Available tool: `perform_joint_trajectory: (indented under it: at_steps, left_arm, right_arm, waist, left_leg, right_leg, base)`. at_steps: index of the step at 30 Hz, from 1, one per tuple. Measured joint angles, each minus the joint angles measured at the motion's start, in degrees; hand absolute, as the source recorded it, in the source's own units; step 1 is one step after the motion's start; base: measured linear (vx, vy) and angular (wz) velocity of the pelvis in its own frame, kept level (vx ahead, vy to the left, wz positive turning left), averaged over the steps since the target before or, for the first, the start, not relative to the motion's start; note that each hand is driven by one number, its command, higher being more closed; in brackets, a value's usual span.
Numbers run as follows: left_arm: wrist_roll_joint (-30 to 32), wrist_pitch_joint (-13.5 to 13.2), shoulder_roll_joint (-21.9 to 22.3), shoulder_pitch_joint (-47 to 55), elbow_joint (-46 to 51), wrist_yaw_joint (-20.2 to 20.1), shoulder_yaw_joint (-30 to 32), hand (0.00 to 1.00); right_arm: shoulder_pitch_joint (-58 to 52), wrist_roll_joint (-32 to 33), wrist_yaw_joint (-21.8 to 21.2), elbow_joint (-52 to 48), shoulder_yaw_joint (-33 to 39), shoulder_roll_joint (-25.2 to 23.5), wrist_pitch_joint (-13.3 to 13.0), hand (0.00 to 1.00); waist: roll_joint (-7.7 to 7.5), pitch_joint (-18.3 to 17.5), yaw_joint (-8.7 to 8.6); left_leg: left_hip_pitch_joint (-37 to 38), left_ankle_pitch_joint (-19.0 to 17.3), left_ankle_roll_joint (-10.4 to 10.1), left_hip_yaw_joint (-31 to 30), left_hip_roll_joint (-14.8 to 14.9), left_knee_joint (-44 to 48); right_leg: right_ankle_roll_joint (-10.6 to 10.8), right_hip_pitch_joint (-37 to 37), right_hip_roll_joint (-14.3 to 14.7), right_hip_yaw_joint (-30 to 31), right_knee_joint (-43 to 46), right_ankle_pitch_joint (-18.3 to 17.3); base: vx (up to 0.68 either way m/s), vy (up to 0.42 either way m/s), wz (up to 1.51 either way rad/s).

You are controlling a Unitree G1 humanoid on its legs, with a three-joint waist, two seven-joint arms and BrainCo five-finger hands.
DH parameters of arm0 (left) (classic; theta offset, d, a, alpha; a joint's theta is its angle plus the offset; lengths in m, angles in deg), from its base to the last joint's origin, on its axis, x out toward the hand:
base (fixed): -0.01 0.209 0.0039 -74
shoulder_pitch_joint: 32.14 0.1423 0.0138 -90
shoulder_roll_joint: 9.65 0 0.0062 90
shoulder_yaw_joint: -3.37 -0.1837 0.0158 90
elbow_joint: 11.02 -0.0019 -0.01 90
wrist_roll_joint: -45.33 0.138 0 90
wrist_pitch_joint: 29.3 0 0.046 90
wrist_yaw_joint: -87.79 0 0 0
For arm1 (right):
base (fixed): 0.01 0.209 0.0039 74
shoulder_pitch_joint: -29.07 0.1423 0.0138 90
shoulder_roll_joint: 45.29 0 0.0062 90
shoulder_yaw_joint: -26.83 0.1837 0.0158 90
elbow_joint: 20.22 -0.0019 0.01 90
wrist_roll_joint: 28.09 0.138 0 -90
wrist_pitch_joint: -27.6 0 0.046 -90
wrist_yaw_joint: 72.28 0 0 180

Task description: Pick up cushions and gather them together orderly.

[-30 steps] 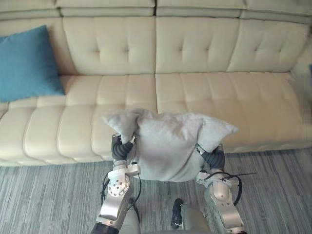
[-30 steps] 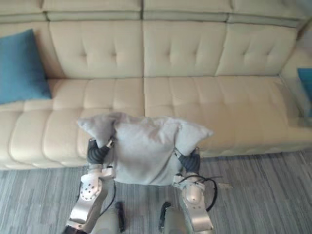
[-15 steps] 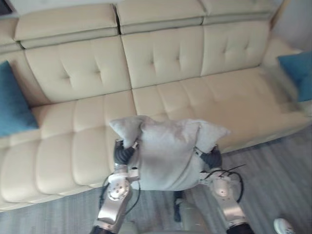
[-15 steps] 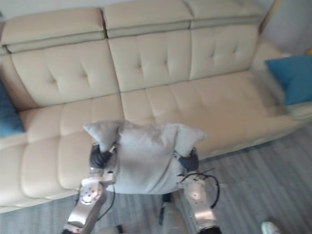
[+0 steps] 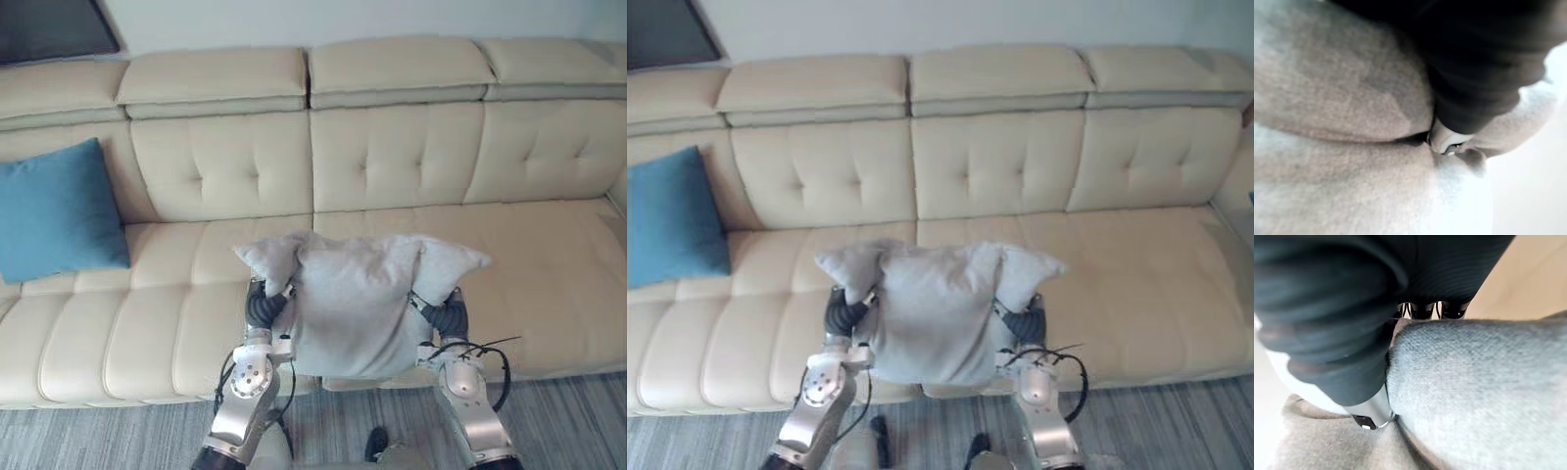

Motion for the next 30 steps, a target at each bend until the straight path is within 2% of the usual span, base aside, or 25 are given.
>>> perform_joint_trajectory:
  at_steps: [3, 6, 9, 11, 14, 17, 22, 26, 30]
  left_arm:
    - [0.19, 0.09, -0.72, 0.19, 0.58, 0.04, 0.05, 1.00]
    - [0.99, 0.07, -1.43, -0.19, 2.86, 0.21, 0.02, 1.00]
    - [2.44, 0.49, -3.41, -3.22, 2.78, 0.89, 0.03, 1.00]
    - [3.04, 0.85, -4.17, -6.88, 2.60, 2.83, 0.22, 1.00]
    - [3.84, 0.84, -4.99, -13.15, 1.71, 5.66, 1.86, 1.00]
    - [5.22, 0.90, -5.56, -20.43, -2.78, 7.98, 3.85, 1.00]
    - [5.24, 0.77, -8.41, -34.41, -8.74, 11.65, 6.48, 1.00]
    - [4.73, -0.22, -10.34, -42.97, -15.49, 11.74, 6.62, 1.00]
    - [3.09, -0.45, -12.24, -51.14, -23.20, 11.46, 6.87, 1.00]
  right_arm:
    - [1.72, -0.67, -0.03, 2.01, -0.15, -0.39, 0.03, 1.00]
    - [4.53, -0.67, 0.16, 2.36, -0.14, 0.33, 0.02, 1.00]
    - [11.40, -0.77, 1.82, 6.29, -0.15, 0.69, 0.02, 1.00]
    - [16.92, -1.06, 3.55, 8.58, -0.35, 0.98, 0.08, 1.00]
    - [24.46, -3.20, 5.67, 9.28, -0.69, 1.46, 0.06, 1.00]
    - [33.61, -4.54, 7.12, 15.07, -1.15, 2.31, 0.07, 1.00]
    - [48.84, -5.20, 9.35, 19.98, -1.67, 5.45, 0.69, 1.00]
    - [55.77, -5.19, 10.82, 22.83, 0.03, 6.27, 1.11, 1.00]
    - [62.60, -5.14, 10.90, 27.69, 1.55, 6.37, 1.89, 1.00]
  waist:
    - [-0.61, -0.58, 0.64]
    - [-0.60, -0.71, 0.65]
    - [-0.64, -0.69, 0.82]
    - [-0.76, -0.64, 1.17]
    - [-0.88, -0.49, 1.64]
    - [-1.11, 0.11, 1.98]
    - [-0.99, 5.39, 2.63]
    - [-0.96, 8.11, 2.80]
    - [-0.93, 11.81, 2.75]
  left_leg:
    - [4.08, 1.13, 0.93, 1.45, -2.99, -5.77]
    - [4.87, 3.81, 1.19, 1.85, -4.06, -10.33]
    - [4.75, 5.36, 0.79, 2.22, -3.85, -12.24]
    - [3.92, 6.02, 0.48, 2.32, -3.24, -12.96]
    - [-0.01, 7.52, 0.19, 1.97, -2.24, -13.32]
    - [-3.26, 8.67, 0.06, 1.24, -1.59, -13.27]
    - [-8.68, 11.75, 0.48, 0.03, -1.29, -14.97]
    - [-11.90, 14.65, 0.65, -0.71, -1.46, -17.68]
    - [-14.21, 15.82, 0.78, -0.70, -1.71, -18.29]
  right_leg:
    - [1.18, 0.83, -2.55, 1.18, -0.31, -0.09]
    - [1.98, 0.40, -2.90, 1.53, -2.14, 0.92]
    - [1.79, -0.37, -1.99, 1.74, -3.25, 1.92]
    - [1.37, -0.96, -1.08, 1.77, -4.54, 2.81]
    - [0.35, -4.71, 0.13, 1.62, -4.91, 4.03]
    - [-0.30, -7.43, 0.93, 1.32, -5.34, 4.94]
    - [-0.67, -13.12, 1.52, 0.55, -5.29, 6.57]
    - [-0.84, -17.27, 1.54, -0.53, -4.74, 7.16]
    - [-0.79, -19.98, 1.23, -0.74, -4.21, 7.32]
  base:
    - [0.03, 0.116, -0.04]
    - [0.04, 0.012, -0.05]
    - [0.02, -0.035, -0.08]
    - [-0.01, -0.048, -0.07]
    - [-0.04, -0.039, 0.01]
    - [-0.07, -0.025, 0.05]
    - [-0.12, -0.002, 0.07]
    - [-0.06, 0.011, 0.08]
    - [0.00, 0.000, 0.00]
